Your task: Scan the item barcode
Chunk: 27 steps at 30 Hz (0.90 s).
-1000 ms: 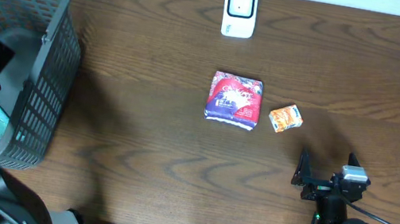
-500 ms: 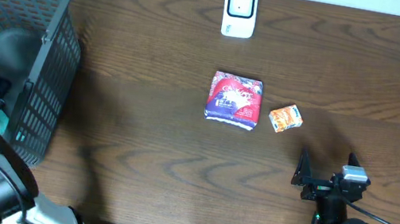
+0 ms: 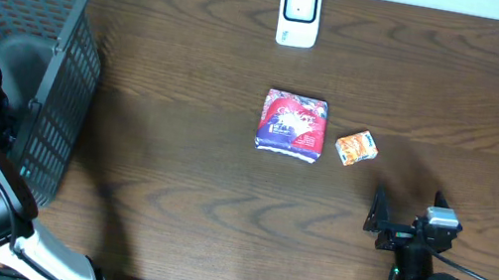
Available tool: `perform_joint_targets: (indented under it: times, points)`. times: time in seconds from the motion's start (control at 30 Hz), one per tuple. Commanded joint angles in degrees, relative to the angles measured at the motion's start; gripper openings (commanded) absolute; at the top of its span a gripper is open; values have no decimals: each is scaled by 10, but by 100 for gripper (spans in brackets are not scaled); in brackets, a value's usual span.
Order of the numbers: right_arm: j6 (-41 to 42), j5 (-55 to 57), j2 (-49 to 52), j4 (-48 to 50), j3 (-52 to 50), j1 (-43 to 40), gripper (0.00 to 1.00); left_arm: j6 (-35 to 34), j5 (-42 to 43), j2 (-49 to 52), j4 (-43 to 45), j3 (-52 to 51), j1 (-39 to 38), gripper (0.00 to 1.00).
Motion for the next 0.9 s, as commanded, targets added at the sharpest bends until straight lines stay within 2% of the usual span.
perform_joint_targets:
  times: [0.0, 0.13, 0.27, 0.5, 0.67, 0.8, 0.87]
  points:
    - [8, 5, -1, -2, -1, 3, 99, -3, 48, 26, 0, -6, 6, 9]
    - [8, 5, -1, -2, -1, 3, 99, -3, 50, 0, -6, 10, 5, 7]
    - [8, 5, -1, -2, -1, 3, 99, -3, 112, -58, -7, 37, 5, 7]
    - [8, 5, -1, -2, -1, 3, 99, -4, 301, -221, 45, 58, 5, 7]
    - [8, 5, -1, -2, -1, 3, 99, -34, 471, -324, 117, 58, -10, 7]
    - [8, 5, -1, -2, -1, 3, 99, -33, 602, -360, 203, 58, -79, 7]
    - [8, 5, -1, -2, -1, 3, 99, -16, 624, -367, 236, 58, -135, 8]
